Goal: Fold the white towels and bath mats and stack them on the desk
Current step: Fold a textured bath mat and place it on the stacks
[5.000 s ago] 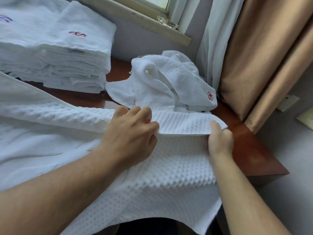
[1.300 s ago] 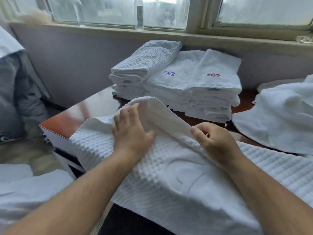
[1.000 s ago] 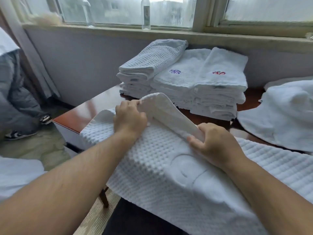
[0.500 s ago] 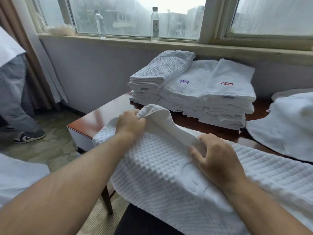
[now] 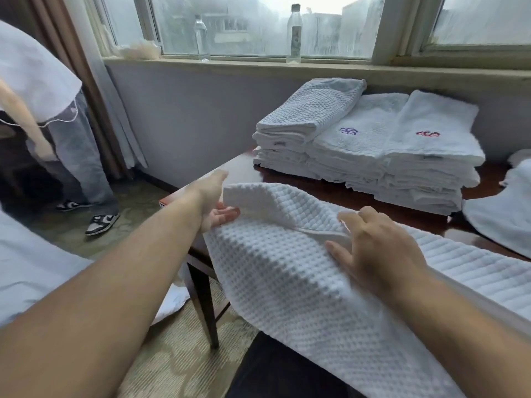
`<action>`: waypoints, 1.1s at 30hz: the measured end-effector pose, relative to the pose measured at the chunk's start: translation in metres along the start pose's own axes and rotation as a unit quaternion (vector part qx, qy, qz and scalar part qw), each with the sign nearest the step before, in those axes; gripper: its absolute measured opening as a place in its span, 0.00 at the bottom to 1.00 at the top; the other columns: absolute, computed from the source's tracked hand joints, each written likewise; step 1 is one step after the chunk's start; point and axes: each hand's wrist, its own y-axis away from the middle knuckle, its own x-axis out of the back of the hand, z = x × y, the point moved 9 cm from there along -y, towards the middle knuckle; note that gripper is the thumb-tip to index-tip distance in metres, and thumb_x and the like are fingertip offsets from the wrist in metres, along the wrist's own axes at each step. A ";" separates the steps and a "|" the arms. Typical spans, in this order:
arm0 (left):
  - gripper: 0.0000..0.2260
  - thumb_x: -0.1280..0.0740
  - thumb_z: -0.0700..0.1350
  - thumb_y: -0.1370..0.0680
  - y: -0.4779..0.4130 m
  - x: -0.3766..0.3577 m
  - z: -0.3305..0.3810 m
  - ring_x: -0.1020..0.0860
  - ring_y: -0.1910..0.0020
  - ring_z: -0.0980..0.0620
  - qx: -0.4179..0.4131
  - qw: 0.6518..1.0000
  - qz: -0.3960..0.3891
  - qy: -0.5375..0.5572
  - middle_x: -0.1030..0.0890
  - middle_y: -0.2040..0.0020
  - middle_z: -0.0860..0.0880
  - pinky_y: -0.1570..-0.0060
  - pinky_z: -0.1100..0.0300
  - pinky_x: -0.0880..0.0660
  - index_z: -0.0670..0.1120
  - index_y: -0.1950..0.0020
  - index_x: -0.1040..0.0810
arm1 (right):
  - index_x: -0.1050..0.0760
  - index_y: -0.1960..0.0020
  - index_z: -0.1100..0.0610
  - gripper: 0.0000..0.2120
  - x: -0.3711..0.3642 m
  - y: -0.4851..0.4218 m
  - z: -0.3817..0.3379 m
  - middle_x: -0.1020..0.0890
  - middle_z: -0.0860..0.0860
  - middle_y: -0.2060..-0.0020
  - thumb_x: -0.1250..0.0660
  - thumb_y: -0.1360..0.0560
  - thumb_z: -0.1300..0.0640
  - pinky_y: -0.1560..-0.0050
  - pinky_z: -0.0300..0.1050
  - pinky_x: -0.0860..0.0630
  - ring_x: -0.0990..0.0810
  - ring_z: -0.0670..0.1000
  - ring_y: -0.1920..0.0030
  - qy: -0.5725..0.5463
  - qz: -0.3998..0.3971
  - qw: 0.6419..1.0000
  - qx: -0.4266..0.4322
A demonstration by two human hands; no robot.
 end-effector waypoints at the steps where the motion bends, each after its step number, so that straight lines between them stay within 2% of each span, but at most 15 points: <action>1: 0.18 0.34 0.58 0.20 0.000 -0.003 0.000 0.19 0.58 0.45 0.000 1.000 0.002 -0.020 0.22 0.44 0.41 0.71 0.60 0.20 0.45 0.39 0.26 | 0.28 0.31 0.52 0.25 0.002 -0.002 -0.007 0.23 0.50 0.50 0.35 0.23 0.39 0.55 0.49 0.24 0.23 0.53 0.53 0.012 0.015 1.000 0.003; 3: 0.15 0.31 0.54 0.21 0.002 -0.009 0.001 0.19 0.60 0.48 -0.017 0.998 0.005 -0.066 0.20 0.45 0.42 0.73 0.62 0.21 0.44 0.42 0.23 | 0.26 0.31 0.53 0.21 0.001 -0.004 -0.016 0.23 0.51 0.52 0.35 0.20 0.45 0.57 0.50 0.24 0.24 0.54 0.55 0.022 0.030 0.999 0.004; 5: 0.14 0.30 0.51 0.21 0.001 -0.012 0.003 0.21 0.64 0.51 -0.056 0.991 0.009 -0.121 0.19 0.47 0.43 0.78 0.66 0.24 0.41 0.42 0.21 | 0.21 0.41 0.52 0.09 -0.001 -0.006 -0.020 0.23 0.49 0.56 0.37 0.18 0.53 0.56 0.51 0.25 0.25 0.53 0.56 0.022 0.046 0.999 0.015; 7: 0.16 0.31 0.47 0.20 0.000 -0.012 0.007 0.22 0.64 0.53 -0.097 0.988 0.019 -0.115 0.18 0.46 0.44 0.81 0.68 0.29 0.43 0.34 0.24 | 0.19 0.50 0.55 0.06 0.004 -0.003 -0.018 0.23 0.50 0.61 0.35 0.19 0.59 0.60 0.53 0.26 0.26 0.54 0.61 -0.006 0.092 0.995 0.025; 9: 0.17 0.34 0.41 0.20 -0.004 -0.009 0.006 0.20 0.63 0.52 -0.105 0.994 0.014 0.004 0.18 0.49 0.46 0.75 0.65 0.23 0.48 0.31 0.25 | 0.19 0.54 0.58 0.05 0.015 0.004 -0.015 0.21 0.53 0.63 0.32 0.20 0.62 0.64 0.53 0.27 0.26 0.56 0.64 -0.052 0.163 0.985 0.037; 11: 0.15 0.36 0.37 0.21 -0.004 -0.004 0.004 0.21 0.64 0.52 -0.083 0.992 -0.001 0.099 0.20 0.51 0.46 0.71 0.63 0.22 0.50 0.36 0.22 | 0.19 0.55 0.58 0.02 0.021 0.010 -0.020 0.18 0.55 0.59 0.28 0.23 0.63 0.63 0.53 0.27 0.23 0.58 0.61 -0.035 0.189 0.980 0.058; 13: 0.14 0.36 0.37 0.22 -0.005 0.002 0.007 0.22 0.61 0.50 -0.093 0.995 -0.020 0.035 0.20 0.49 0.44 0.66 0.60 0.22 0.51 0.41 0.20 | 0.19 0.57 0.57 0.06 0.017 0.007 -0.035 0.17 0.57 0.52 0.24 0.29 0.65 0.59 0.54 0.27 0.21 0.61 0.54 0.015 0.161 0.983 0.089; 14: 0.15 0.36 0.37 0.23 -0.005 0.003 0.009 0.22 0.58 0.48 -0.106 0.994 -0.033 -0.013 0.20 0.47 0.43 0.62 0.59 0.21 0.51 0.41 0.20 | 0.20 0.58 0.57 0.07 0.014 0.006 -0.044 0.17 0.56 0.53 0.25 0.31 0.66 0.58 0.54 0.27 0.20 0.60 0.53 0.023 0.140 0.984 0.103; 17: 0.19 0.39 0.34 0.24 0.000 -0.001 0.008 0.27 0.52 0.42 -0.117 0.987 -0.100 -0.037 0.23 0.45 0.40 0.53 0.51 0.24 0.49 0.39 0.19 | 0.26 0.62 0.55 0.11 0.012 0.010 -0.060 0.23 0.50 0.68 0.28 0.29 0.68 0.64 0.51 0.28 0.25 0.54 0.68 -0.004 0.125 0.982 0.145; 19: 0.21 0.41 0.32 0.26 0.005 -0.005 0.005 0.23 0.51 0.41 -0.124 0.983 -0.129 -0.046 0.21 0.42 0.41 0.44 0.47 0.22 0.48 0.39 0.18 | 0.27 0.62 0.55 0.13 0.011 0.014 -0.059 0.27 0.48 0.72 0.29 0.29 0.70 0.69 0.49 0.29 0.29 0.53 0.73 -0.043 0.127 0.979 0.154; 21: 0.22 0.42 0.31 0.27 0.005 -0.007 0.001 0.17 0.52 0.44 -0.126 0.978 -0.162 -0.048 0.16 0.45 0.41 0.51 0.51 0.18 0.46 0.42 0.16 | 0.27 0.62 0.56 0.12 0.014 0.021 -0.056 0.27 0.49 0.73 0.28 0.29 0.70 0.71 0.49 0.30 0.30 0.53 0.75 -0.069 0.155 0.970 0.172; 23: 0.20 0.40 0.32 0.30 0.007 -0.008 -0.001 0.16 0.56 0.47 -0.121 0.970 -0.199 -0.064 0.14 0.52 0.42 0.60 0.57 0.18 0.44 0.45 0.15 | 0.25 0.59 0.58 0.08 0.020 0.026 -0.059 0.22 0.50 0.67 0.29 0.27 0.68 0.65 0.50 0.28 0.25 0.54 0.70 -0.064 0.197 0.957 0.204; 26: 0.20 0.38 0.35 0.34 0.005 -0.007 0.000 0.16 0.54 0.47 -0.116 0.960 -0.233 -0.103 0.14 0.50 0.41 0.56 0.57 0.17 0.46 0.48 0.13 | 0.22 0.56 0.58 0.04 0.027 0.030 -0.064 0.18 0.51 0.55 0.30 0.26 0.66 0.53 0.53 0.27 0.20 0.55 0.60 -0.036 0.231 0.944 0.231; 30: 0.21 0.37 0.34 0.33 0.008 -0.006 0.003 0.16 0.49 0.44 -0.130 0.955 -0.247 -0.098 0.16 0.45 0.41 0.52 0.58 0.18 0.47 0.45 0.15 | 0.24 0.60 0.57 0.06 0.029 0.031 -0.066 0.20 0.51 0.61 0.36 0.24 0.62 0.51 0.54 0.27 0.21 0.55 0.62 -0.033 0.227 0.945 0.232; 33: 0.20 0.34 0.35 0.29 0.014 -0.003 0.011 0.19 0.60 0.57 -0.220 0.913 -0.181 -0.293 0.17 0.50 0.45 0.61 0.69 0.24 0.55 0.45 0.15 | 0.27 0.65 0.56 0.09 0.025 0.030 -0.071 0.24 0.49 0.69 0.37 0.26 0.58 0.50 0.53 0.28 0.23 0.54 0.63 -0.009 0.190 0.951 0.243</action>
